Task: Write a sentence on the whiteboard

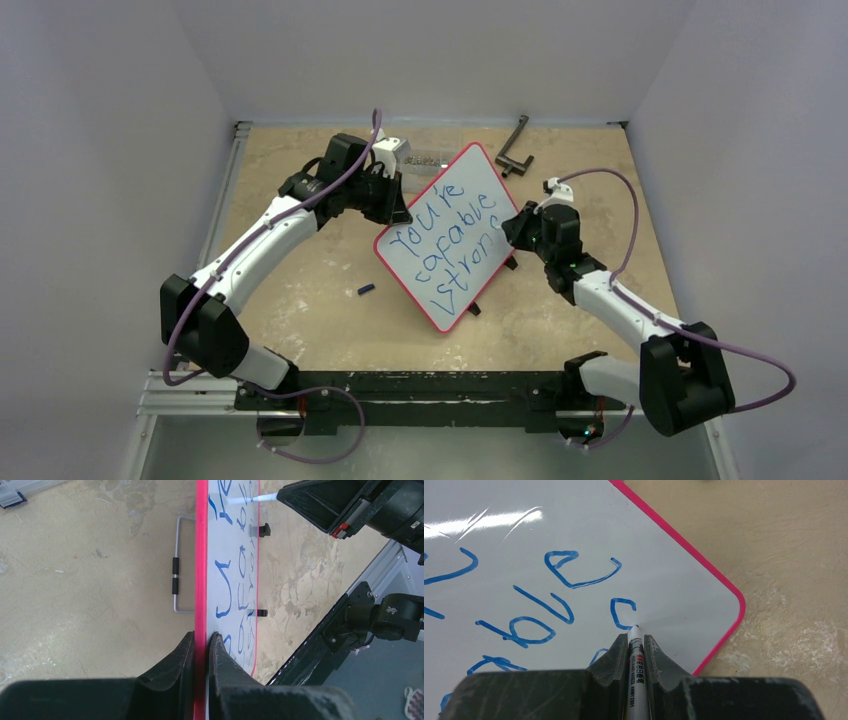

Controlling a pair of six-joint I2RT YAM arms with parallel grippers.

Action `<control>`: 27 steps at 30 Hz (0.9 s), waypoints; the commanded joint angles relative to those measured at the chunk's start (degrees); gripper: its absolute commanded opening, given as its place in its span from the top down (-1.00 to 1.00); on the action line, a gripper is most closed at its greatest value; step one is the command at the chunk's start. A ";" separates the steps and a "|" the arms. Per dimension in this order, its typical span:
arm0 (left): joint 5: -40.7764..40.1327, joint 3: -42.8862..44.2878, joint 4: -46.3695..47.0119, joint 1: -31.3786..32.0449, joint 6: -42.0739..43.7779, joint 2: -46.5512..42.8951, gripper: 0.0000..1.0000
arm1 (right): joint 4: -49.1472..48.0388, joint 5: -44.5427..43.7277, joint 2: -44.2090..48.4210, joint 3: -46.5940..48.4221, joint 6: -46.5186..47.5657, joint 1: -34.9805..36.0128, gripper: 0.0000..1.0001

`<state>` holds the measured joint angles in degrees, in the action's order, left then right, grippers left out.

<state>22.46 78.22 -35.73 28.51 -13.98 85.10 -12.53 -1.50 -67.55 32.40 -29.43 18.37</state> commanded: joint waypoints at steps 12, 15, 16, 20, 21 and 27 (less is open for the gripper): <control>-5.71 0.01 -0.99 -0.55 4.05 -1.39 1.00 | 1.73 -1.99 -4.24 7.99 0.33 0.39 1.00; -5.75 0.01 -0.99 -0.50 4.03 -1.40 1.00 | 1.55 -1.37 -4.43 8.37 0.29 0.43 1.00; -5.69 0.01 -0.94 -0.49 4.04 -1.38 1.00 | 1.43 -1.18 -4.43 8.45 0.26 0.44 1.00; -5.66 0.01 -0.93 -0.48 4.02 -1.34 1.00 | 1.20 -0.63 -3.97 8.54 0.47 0.40 1.00; -5.67 0.01 -0.95 -0.48 4.00 -1.34 1.00 | 1.20 -0.46 -3.93 8.57 0.70 0.41 1.00; -5.67 -0.07 -1.01 -0.50 4.04 -1.40 1.00 | 1.38 -0.89 -3.82 7.04 1.21 0.38 1.00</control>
<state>22.44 78.22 -35.75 28.51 -14.00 85.08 -10.33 -3.53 -71.64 38.65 -28.84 18.37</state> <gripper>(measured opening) 0.078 0.096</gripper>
